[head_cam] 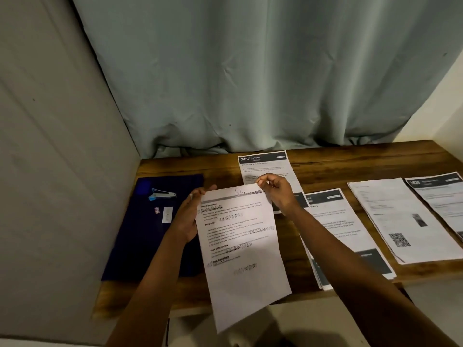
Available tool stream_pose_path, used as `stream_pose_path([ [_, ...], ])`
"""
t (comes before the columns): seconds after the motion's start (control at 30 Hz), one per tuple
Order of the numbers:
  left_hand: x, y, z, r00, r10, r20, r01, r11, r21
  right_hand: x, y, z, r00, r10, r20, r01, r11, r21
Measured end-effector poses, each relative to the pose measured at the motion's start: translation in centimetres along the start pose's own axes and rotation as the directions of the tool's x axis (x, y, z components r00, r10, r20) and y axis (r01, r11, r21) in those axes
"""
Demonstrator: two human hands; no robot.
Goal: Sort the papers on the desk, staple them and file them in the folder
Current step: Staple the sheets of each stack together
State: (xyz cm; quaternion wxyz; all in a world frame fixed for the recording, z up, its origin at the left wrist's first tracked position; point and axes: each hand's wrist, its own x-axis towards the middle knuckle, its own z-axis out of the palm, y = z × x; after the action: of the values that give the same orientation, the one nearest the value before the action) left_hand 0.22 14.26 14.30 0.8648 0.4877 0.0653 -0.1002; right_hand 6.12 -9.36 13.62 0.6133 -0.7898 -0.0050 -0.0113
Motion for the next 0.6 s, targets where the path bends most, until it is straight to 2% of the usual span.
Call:
stream_pose_path([
  [0.17,0.0,-1.8,-2.1,1.0,0.004,0.001,-0.004,0.995,-0.096,0.6,1.5,1.7,0.986,0.149,-0.081,-0.15,0.989,-0.009],
  [0.4,-0.4,-4.0,-4.0,0.999,-0.036,-0.039,0.035,0.999,-0.014,1.7,4.2,3.0,0.957,0.284,-0.067,-0.286,0.958,-0.021],
  [0.6,0.6,-4.4,-5.8,1.0,-0.026,0.002,0.026,0.999,0.044,2.5,5.2,4.2,0.954,0.299,-0.04,-0.301,0.951,-0.066],
])
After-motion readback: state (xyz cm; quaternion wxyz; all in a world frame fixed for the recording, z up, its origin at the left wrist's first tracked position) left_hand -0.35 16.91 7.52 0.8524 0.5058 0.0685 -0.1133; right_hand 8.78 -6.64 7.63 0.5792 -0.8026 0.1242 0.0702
